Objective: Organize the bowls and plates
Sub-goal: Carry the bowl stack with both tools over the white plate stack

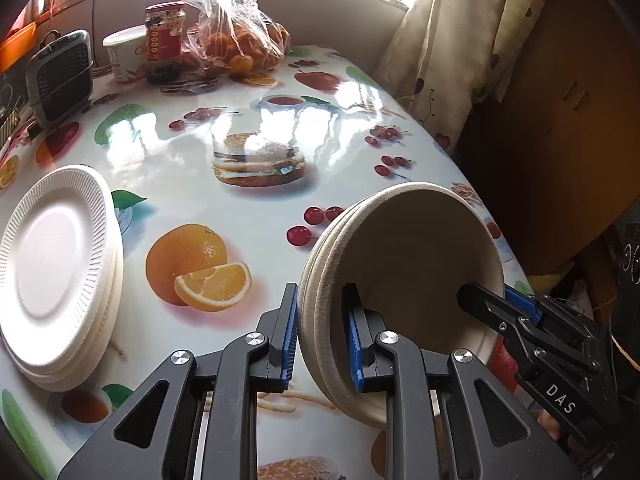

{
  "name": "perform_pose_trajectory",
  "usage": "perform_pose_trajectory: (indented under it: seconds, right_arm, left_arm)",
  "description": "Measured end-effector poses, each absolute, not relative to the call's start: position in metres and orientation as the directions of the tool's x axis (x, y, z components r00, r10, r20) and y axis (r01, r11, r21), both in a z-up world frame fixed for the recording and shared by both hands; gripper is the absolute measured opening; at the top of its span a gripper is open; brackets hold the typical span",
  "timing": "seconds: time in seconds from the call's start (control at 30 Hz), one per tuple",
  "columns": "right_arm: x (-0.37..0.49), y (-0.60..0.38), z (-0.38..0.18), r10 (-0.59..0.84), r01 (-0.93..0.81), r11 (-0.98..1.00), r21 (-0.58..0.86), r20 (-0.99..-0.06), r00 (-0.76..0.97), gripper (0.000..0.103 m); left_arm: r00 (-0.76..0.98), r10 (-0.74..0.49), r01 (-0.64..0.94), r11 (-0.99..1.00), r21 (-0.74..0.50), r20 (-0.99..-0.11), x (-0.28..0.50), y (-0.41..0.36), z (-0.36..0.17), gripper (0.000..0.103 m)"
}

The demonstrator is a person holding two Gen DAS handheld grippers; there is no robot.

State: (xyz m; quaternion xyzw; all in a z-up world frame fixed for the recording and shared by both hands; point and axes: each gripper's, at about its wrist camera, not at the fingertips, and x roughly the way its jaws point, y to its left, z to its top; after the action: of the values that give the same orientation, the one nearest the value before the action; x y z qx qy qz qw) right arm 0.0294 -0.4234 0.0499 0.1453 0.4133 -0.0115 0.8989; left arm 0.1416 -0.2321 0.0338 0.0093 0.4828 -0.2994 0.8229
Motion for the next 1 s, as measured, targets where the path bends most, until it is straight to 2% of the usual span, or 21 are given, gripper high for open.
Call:
perform_pose_trajectory:
  seconds: [1.0]
  right_arm:
    - [0.088, -0.364, 0.068, 0.219, -0.041, 0.967, 0.253, -0.735, 0.642, 0.02]
  left_arm:
    - [0.464, -0.425, 0.359, 0.892, -0.274, -0.777, 0.163, -0.156, 0.053, 0.022]
